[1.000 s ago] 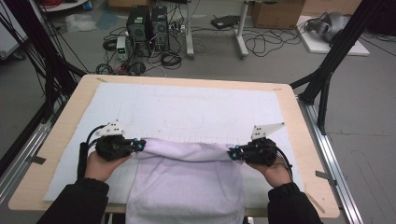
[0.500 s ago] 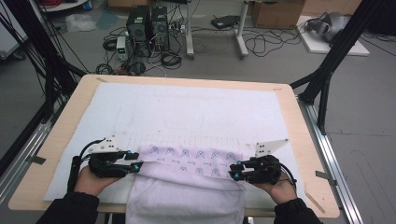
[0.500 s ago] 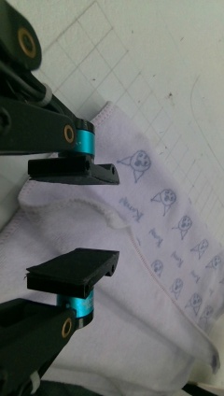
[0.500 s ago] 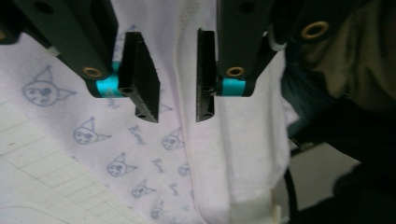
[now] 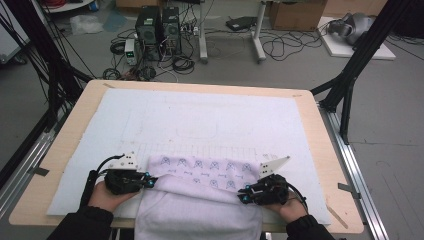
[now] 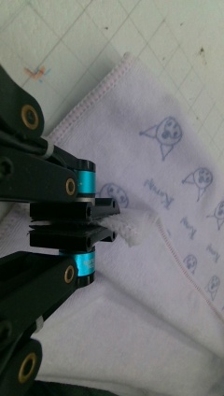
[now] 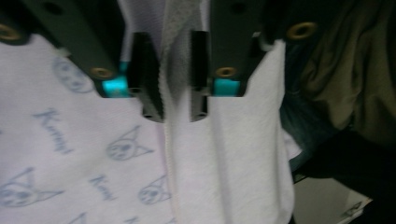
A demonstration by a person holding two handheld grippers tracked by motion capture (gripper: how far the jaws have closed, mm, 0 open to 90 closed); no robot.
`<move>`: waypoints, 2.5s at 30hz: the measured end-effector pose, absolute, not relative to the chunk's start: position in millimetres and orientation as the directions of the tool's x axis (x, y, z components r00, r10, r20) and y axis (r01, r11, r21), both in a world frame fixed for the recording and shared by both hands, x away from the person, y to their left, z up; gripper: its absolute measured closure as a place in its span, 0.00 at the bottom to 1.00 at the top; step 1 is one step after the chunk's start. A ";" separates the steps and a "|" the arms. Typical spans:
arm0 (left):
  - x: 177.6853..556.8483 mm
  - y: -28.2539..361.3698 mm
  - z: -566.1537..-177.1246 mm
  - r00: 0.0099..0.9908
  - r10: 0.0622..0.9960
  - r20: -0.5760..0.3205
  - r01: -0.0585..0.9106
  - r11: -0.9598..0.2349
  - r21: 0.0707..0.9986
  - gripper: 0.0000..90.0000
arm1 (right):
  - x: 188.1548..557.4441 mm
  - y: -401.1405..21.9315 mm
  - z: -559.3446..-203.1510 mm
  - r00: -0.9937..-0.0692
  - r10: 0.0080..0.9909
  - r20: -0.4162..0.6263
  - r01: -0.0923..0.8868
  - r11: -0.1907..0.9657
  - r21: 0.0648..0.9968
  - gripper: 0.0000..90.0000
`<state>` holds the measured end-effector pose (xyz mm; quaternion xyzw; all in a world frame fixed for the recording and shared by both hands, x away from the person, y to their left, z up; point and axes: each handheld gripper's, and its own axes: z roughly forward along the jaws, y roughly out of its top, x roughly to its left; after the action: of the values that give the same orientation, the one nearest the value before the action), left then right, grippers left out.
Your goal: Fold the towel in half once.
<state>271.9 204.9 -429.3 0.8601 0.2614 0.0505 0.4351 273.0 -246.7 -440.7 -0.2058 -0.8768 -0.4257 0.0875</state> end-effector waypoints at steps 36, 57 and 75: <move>335.5 206.9 -430.1 0.760 0.641 -0.108 0.480 -0.443 0.757 0.55 | 337.1 -275.1 -431.2 -0.820 0.547 0.168 0.468 0.473 0.746 0.52; 346.5 206.9 -437.9 0.751 0.657 -0.067 0.475 -0.466 0.747 0.95 | 352.5 -272.0 -437.7 -0.839 0.510 0.191 0.479 0.526 0.703 0.94; 422.7 201.7 -334.5 0.652 0.756 0.048 0.390 -0.389 0.835 0.95 | 440.9 -275.1 -356.3 -0.760 0.643 0.090 0.452 0.425 0.785 0.95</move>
<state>422.7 201.7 -334.5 0.8047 0.3562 0.2166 0.4227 440.9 -275.1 -356.3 -0.3273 -0.8364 -0.4249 -0.1128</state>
